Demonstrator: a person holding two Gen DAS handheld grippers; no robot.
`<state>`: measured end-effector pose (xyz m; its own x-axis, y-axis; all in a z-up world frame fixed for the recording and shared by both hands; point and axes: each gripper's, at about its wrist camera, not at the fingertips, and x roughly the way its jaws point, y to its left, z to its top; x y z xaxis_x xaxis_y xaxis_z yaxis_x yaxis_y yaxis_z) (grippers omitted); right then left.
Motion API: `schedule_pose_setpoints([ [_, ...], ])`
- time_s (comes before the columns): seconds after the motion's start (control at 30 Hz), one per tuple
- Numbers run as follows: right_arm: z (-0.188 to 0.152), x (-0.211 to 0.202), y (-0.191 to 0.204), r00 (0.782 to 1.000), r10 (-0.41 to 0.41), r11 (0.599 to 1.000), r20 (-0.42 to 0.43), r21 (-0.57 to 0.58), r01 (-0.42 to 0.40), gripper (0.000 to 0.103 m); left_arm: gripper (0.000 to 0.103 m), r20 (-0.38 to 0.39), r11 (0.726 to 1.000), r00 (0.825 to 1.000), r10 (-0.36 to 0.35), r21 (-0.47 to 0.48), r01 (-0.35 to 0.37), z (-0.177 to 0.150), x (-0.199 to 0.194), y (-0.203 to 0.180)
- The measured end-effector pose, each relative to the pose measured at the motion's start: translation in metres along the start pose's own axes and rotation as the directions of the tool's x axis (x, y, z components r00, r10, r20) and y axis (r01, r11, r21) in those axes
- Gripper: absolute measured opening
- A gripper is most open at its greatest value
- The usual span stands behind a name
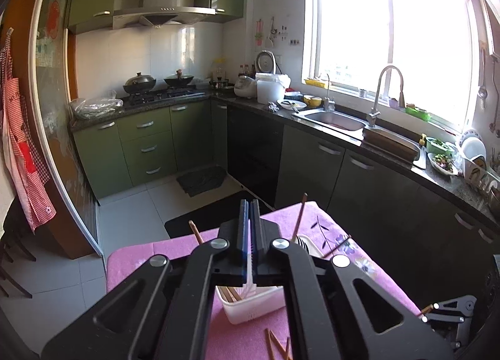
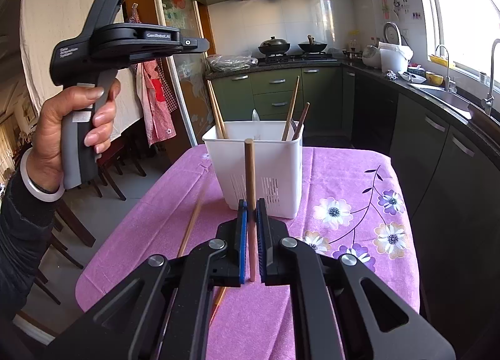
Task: Organize utensils
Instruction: 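Lower the chopstick into the holder and open the right tool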
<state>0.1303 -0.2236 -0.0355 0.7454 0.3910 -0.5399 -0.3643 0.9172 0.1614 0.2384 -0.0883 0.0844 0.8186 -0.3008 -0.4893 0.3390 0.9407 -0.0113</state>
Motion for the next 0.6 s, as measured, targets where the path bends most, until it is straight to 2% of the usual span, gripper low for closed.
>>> schedule_pose_setpoints([
  [0.1, 0.0, 0.0, 0.001, 1.0, -0.001, 1.0, 0.0, 0.0, 0.001, 0.007, 0.0, -0.073, 1.0, 0.997, -0.026, -0.011, 0.026, -0.009, 0.0, -0.003],
  [0.2, 0.001, 0.0, 0.0, 1.0, -0.001, 1.0, 0.0, 0.004, 0.001, 0.007, 0.0, -0.098, 1.0, 0.995, -0.02, 0.021, 0.022, -0.026, -0.007, -0.009],
  [0.37, 0.012, -0.008, -0.001, 0.999, 0.002, 1.0, 0.032, 0.011, -0.003, 0.007, 0.0, -0.158, 0.995, 0.986, -0.06, 0.069, 0.072, -0.06, -0.02, -0.018],
  [0.5, 0.033, -0.021, 0.002, 0.997, 0.0, 1.0, 0.08, -0.012, 0.001, 0.007, 0.001, -0.287, 0.986, 0.954, -0.089, 0.108, 0.124, -0.102, -0.018, -0.026],
  [0.6, 0.055, -0.029, 0.004, 0.993, -0.011, 0.999, 0.118, -0.032, 0.015, 0.007, 0.002, -0.427, 0.985, 0.897, -0.11, 0.075, 0.156, -0.142, -0.005, -0.025],
])
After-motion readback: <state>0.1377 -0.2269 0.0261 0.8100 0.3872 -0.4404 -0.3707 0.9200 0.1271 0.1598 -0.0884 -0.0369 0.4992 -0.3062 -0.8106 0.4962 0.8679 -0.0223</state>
